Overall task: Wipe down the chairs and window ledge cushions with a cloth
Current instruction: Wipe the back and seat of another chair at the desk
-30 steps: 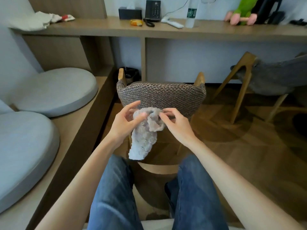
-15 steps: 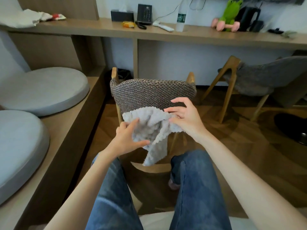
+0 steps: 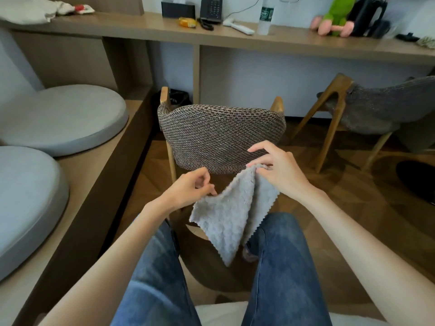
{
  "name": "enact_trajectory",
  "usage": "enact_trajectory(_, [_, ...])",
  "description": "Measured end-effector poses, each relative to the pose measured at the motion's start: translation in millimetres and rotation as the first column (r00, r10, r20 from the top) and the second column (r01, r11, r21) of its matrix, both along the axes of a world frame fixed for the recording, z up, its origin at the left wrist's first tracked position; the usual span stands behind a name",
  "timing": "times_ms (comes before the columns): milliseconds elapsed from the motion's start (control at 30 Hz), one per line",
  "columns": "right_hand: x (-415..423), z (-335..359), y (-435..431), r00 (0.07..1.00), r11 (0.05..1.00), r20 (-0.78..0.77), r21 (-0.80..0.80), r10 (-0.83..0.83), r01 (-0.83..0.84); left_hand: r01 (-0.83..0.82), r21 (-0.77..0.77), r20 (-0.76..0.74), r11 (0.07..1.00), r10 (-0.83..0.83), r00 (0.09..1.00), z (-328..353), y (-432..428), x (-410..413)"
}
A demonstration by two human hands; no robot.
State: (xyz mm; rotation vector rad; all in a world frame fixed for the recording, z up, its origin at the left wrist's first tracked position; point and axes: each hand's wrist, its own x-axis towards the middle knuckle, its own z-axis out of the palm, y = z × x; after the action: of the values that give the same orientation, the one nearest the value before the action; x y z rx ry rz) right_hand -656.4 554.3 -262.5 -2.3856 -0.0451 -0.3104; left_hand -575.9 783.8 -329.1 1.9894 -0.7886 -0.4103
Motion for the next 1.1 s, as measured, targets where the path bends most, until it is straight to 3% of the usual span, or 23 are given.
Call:
enact_trajectory(100, [0.6,-3.4,6.3,0.996,0.995,-0.015,0.037,0.092,-0.091,0.099,0.125,-0.038,0.987,-0.095,0.995,-5.0,-3.1,-5.1])
enact_trajectory(167, [4.5,-1.3,14.0,0.988,0.987,-0.009,0.030,0.157,-0.157,0.042,0.178,0.032,0.983,-0.049,0.998,-11.2,-13.4,-11.0])
enact_trajectory(267, [8.8,2.6,17.3,0.986,0.986,-0.013,-0.007,0.168,-0.168,-0.035,0.128,0.040,0.991,0.030,0.999,-19.7,-29.0,-19.9])
enact_trajectory(433, [9.0,-4.1,-1.1,0.995,1.000,0.098,-0.013,0.009,-0.008,-0.185,0.162,0.147,0.969,0.162,0.976,-25.2,-21.2,-13.8])
enact_trajectory(567, [9.2,-27.6,-12.2,0.985,0.979,0.059,-0.112,-0.163,0.168,-0.277,0.270,0.135,0.922,0.248,0.959,-17.1,-5.7,0.9])
enact_trajectory(667, [14.1,-45.9,-6.4,0.959,0.936,-0.041,-0.232,-0.280,0.264,-0.323,0.304,0.024,0.896,0.332,0.943,-7.9,-3.8,10.2])
enact_trajectory(733, [18.4,-52.6,-1.2,0.934,0.922,-0.131,-0.253,-0.332,0.292,-0.365,0.267,-0.172,0.892,0.417,0.893,-3.7,-4.5,12.6])
enact_trajectory(833, [22.8,-55.5,12.4,0.941,0.967,-0.225,-0.054,-0.254,0.248,-0.391,0.199,-0.466,0.899,0.437,0.769,-0.3,-8.7,7.9])
enact_trajectory(933, [21.9,-53.3,30.2,0.946,0.949,-0.288,0.229,-0.146,0.216,-0.401,0.133,-0.631,0.906,0.389,0.671,-1.4,-18.9,0.0])
enact_trajectory(1100, [11.5,-61.7,51.7,0.970,0.954,-0.220,0.254,-0.101,0.157,-0.392,0.073,-0.710,0.917,0.324,0.626,-3.0,-32.4,-5.9])
